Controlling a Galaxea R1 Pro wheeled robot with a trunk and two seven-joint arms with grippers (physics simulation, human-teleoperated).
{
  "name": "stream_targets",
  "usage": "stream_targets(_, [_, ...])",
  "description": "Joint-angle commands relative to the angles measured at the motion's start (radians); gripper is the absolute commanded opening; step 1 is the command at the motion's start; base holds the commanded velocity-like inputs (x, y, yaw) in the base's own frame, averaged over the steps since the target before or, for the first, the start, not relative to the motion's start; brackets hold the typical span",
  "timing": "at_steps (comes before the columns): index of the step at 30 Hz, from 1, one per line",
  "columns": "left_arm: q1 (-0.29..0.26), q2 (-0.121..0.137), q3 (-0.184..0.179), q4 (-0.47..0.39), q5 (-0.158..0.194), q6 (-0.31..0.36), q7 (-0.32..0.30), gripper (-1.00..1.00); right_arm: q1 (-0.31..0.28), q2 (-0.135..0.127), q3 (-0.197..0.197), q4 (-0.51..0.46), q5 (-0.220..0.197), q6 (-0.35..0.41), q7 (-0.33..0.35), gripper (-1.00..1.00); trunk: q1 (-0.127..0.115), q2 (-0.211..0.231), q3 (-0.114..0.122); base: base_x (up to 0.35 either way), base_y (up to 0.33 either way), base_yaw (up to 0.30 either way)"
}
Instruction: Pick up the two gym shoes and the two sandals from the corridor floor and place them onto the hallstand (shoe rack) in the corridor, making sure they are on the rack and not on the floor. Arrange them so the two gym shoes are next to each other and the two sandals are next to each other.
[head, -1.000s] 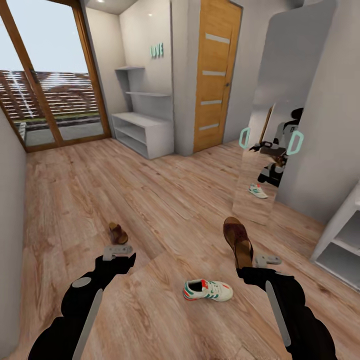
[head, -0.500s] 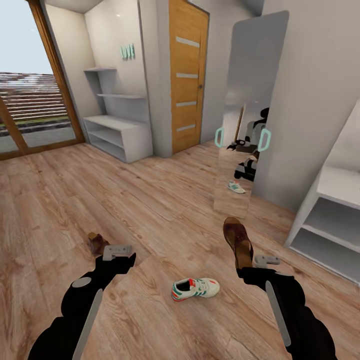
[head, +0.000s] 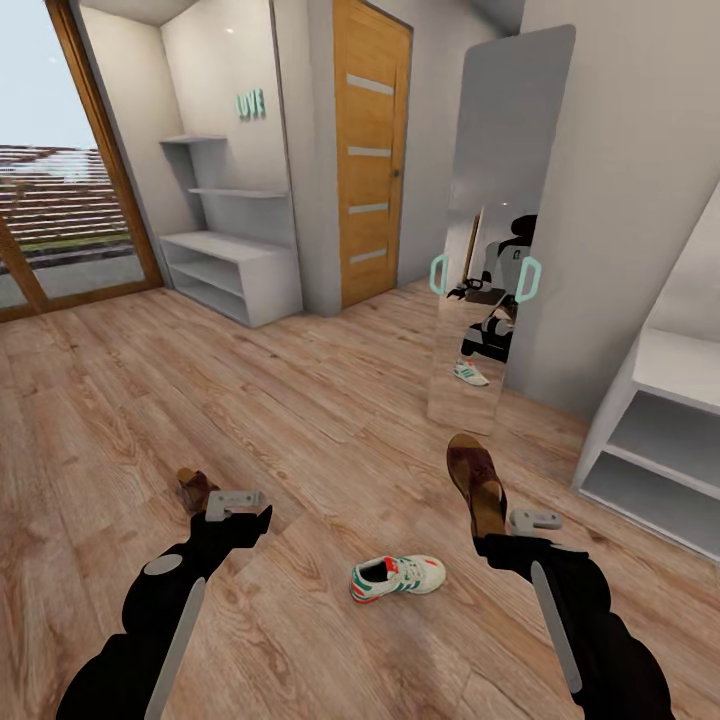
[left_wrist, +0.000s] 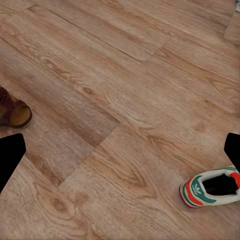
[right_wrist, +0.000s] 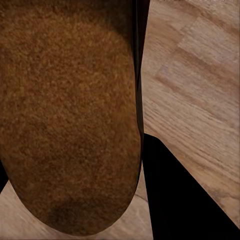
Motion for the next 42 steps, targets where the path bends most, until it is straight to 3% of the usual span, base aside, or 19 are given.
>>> stream_targets(1, [-0.001,0.0,0.0,-0.001,0.0,0.005,0.0,1.0,-0.001,0.001,-0.001,-0.001,-0.003,0.005,-0.003,-1.0,0.0,0.0,-0.001,0.0,0.0,0.0])
stream_targets(18, [-0.001,0.0,0.0,-0.001,0.0,0.006,0.0,1.0,-0.001,0.001,-0.002,-0.002,-0.002,0.005,-0.002,-1.0,0.0,0.0,0.004,0.0,0.011,-0.223])
stream_targets(33, [-0.001,0.0,0.0,-0.001,0.0,0.005,0.0,1.0,-0.001,0.001,-0.002,-0.002,-0.002,0.005,-0.002,-1.0,0.0,0.0,0.005,0.0,0.152,-0.124])
stream_targets(42, [-0.001,0.0,0.0,-0.001,0.0,0.005,0.001,1.0,-0.001,0.001,-0.002,-0.002,-0.002,0.005,-0.002,-1.0,0.0,0.0,0.005,0.0,0.034,-0.265])
